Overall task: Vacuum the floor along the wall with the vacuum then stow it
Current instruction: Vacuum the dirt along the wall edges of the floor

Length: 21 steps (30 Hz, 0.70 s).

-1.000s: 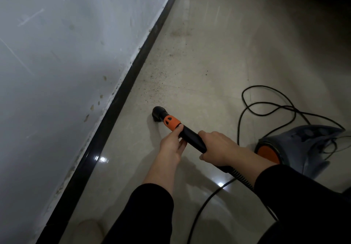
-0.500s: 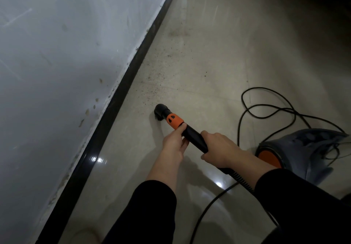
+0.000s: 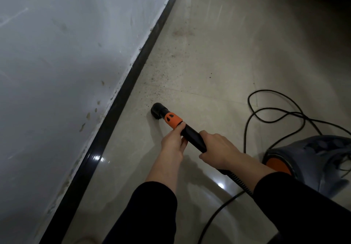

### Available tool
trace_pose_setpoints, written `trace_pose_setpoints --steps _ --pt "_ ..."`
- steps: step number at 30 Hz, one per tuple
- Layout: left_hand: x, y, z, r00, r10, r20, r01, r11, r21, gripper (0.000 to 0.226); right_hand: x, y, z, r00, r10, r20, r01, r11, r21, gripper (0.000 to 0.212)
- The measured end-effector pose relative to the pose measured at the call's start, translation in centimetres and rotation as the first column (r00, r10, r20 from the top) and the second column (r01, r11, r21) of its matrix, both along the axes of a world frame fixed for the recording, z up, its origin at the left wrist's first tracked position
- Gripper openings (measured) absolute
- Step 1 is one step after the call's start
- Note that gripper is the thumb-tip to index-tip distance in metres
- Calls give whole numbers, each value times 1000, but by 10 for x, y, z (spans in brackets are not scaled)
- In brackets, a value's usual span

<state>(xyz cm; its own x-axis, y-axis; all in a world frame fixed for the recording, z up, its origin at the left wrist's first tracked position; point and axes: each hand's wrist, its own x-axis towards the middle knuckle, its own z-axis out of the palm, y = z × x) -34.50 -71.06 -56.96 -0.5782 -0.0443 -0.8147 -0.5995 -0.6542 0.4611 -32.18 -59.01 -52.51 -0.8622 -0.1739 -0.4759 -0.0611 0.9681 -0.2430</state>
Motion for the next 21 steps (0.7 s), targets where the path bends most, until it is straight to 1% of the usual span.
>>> trace_pose_setpoints --steps 10,21 --pt "0 -24 2 998 62 -1 -62 998 -26 28 -9 -22 -7 1000 31 -6 -31 998 -49 32" --pt "7 -52 3 995 103 12 -102 993 -60 19 -8 -49 -12 994 101 -33 -103 993 -55 29"
